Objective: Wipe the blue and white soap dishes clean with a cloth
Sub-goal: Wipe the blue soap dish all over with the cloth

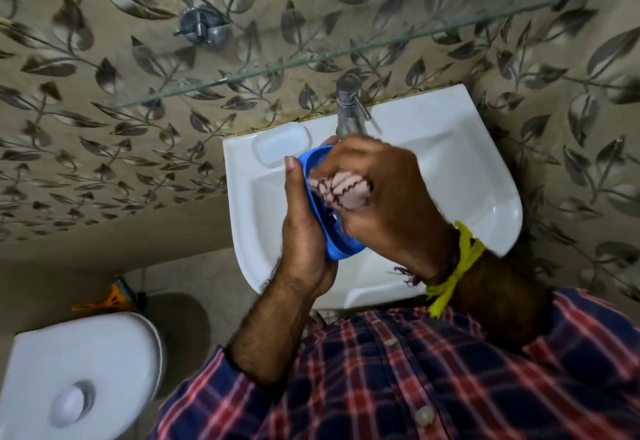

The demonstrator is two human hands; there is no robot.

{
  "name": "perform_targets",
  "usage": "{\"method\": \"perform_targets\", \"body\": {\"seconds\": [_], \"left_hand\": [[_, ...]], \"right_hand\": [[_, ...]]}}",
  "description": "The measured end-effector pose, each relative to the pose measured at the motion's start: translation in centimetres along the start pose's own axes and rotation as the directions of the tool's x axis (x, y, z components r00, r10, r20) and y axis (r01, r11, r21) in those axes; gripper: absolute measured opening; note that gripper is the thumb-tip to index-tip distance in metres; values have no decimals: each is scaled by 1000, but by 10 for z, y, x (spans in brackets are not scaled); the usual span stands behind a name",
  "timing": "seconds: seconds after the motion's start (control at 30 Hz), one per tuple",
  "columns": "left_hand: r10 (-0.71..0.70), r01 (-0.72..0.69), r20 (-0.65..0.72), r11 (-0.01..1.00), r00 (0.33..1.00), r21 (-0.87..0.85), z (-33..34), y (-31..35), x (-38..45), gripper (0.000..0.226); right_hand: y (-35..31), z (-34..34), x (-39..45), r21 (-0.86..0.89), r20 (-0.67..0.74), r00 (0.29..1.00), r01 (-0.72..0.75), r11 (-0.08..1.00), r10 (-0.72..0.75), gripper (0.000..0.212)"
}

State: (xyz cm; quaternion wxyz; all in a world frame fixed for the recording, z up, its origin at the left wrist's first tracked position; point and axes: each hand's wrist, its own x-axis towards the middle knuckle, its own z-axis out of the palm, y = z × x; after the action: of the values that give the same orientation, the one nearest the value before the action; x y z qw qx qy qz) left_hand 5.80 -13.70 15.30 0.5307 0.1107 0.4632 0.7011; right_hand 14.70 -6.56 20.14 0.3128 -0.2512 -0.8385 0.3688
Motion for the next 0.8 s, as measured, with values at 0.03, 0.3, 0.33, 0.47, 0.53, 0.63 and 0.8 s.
{"method": "perform_targets", "body": {"seconds": [0.03,0.3,0.33,0.47,0.53,0.63,0.8], "left_hand": [[14,-14,14,1000,1000,-9,-3,3,1,69],[51,-52,20,998,998,28,-3,13,13,69],[52,-53,23,998,998,41,-4,12,14,69],[36,-37,32,998,999,43,-1,11,19,71],[46,-49,57,998,997,50,0,15,20,72],[60,-64,45,994,997,90,0,11,23,70],[73,-75,25,994,997,76,2,21,32,67]], "right_hand": [[1,0,-3,-26,61,998,10,1000,-9,31],[5,4,0,-22,61,998,23,999,-22,31],[7,3,-1,-36,49,999,11,999,-9,28],[2,4,2,18,-74,994,-78,997,79,27],[7,0,-2,5,59,998,12,1000,-12,30],[11,-4,-7,-29,21,999,-48,998,49,25],[8,-4,0,61,45,999,-32,998,30,28]]}}
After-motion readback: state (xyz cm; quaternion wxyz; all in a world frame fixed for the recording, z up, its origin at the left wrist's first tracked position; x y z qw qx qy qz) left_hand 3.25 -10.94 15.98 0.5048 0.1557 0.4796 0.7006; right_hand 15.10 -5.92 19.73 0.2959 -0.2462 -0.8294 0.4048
